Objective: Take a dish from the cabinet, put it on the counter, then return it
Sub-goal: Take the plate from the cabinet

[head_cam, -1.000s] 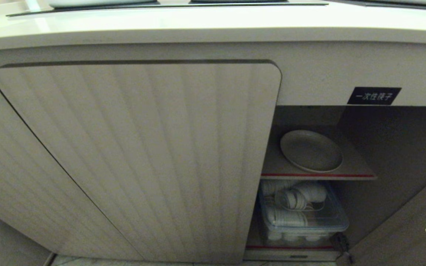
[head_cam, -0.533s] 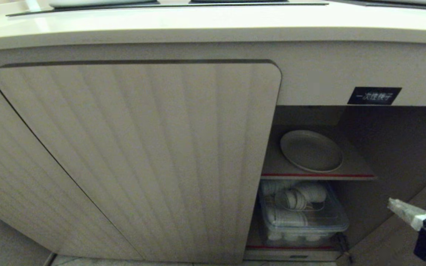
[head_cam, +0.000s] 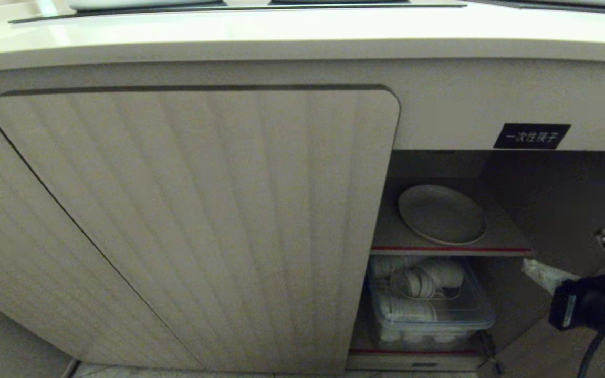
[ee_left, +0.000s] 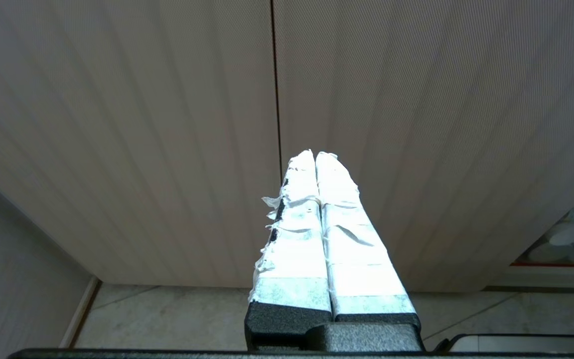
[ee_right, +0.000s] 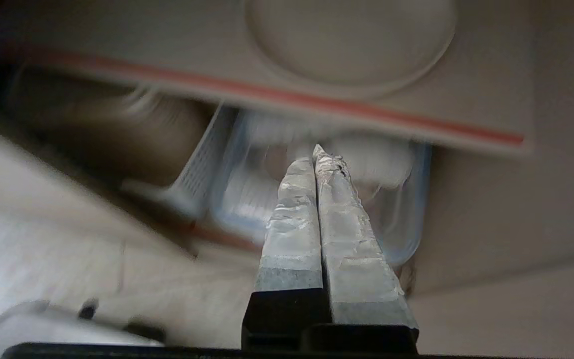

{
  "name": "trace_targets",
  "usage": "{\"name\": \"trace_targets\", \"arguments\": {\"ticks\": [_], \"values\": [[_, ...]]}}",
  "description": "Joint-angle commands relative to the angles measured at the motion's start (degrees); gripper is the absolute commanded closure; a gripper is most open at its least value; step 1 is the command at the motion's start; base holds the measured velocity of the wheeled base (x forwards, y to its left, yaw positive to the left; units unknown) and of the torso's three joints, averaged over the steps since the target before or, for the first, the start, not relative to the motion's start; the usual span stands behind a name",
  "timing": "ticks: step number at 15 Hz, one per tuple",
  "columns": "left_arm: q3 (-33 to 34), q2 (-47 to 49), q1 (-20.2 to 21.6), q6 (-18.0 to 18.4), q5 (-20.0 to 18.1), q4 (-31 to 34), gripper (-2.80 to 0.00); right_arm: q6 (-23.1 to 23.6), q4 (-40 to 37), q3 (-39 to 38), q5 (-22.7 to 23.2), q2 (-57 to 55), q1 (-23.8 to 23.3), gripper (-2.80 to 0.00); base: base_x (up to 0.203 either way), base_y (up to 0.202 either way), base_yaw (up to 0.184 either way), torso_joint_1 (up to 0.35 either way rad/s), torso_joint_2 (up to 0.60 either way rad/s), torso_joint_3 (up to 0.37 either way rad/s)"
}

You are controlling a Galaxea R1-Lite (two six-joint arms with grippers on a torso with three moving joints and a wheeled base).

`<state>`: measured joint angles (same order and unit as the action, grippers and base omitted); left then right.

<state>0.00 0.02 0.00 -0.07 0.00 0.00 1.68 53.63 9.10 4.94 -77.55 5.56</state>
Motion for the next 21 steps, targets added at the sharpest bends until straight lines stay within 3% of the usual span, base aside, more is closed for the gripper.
{"name": "trace_targets", "arguments": {"ticks": [1, 3, 8, 11, 21], "values": [[0.00, -0.02, 0.00, -0.01, 0.00, 0.00, 0.00, -0.01, 2.19, 1.92, -2.65, -6.35, -0.02, 0.00, 0.000, 0.000, 0.000, 0.000, 0.00, 0.000], [0.00, -0.02, 0.00, -0.01, 0.00, 0.00, 0.00, -0.34, 3.51, 3.54, -6.31, -9.81, -0.06, 0.00, 0.000, 0.000, 0.000, 0.000, 0.00, 0.000], [0.00, -0.02, 0.00, -0.01, 0.00, 0.00, 0.00, -2.68, 6.72, 5.31, -10.96, -15.44, -0.11, 0.00, 0.000, 0.000, 0.000, 0.000, 0.00, 0.000], [0.00, -0.02, 0.00, -0.01, 0.00, 0.00, 0.00, -4.77, 6.22, 10.49, -12.83, -18.43, -0.04, 0.00, 0.000, 0.000, 0.000, 0.000, 0.00, 0.000], [0.00, -0.02, 0.00, -0.01, 0.00, 0.00, 0.00, -5.34, 5.76, 18.75, -14.87, -25.09, -0.29, 0.00, 0.000, 0.000, 0.000, 0.000, 0.00, 0.000]]}}
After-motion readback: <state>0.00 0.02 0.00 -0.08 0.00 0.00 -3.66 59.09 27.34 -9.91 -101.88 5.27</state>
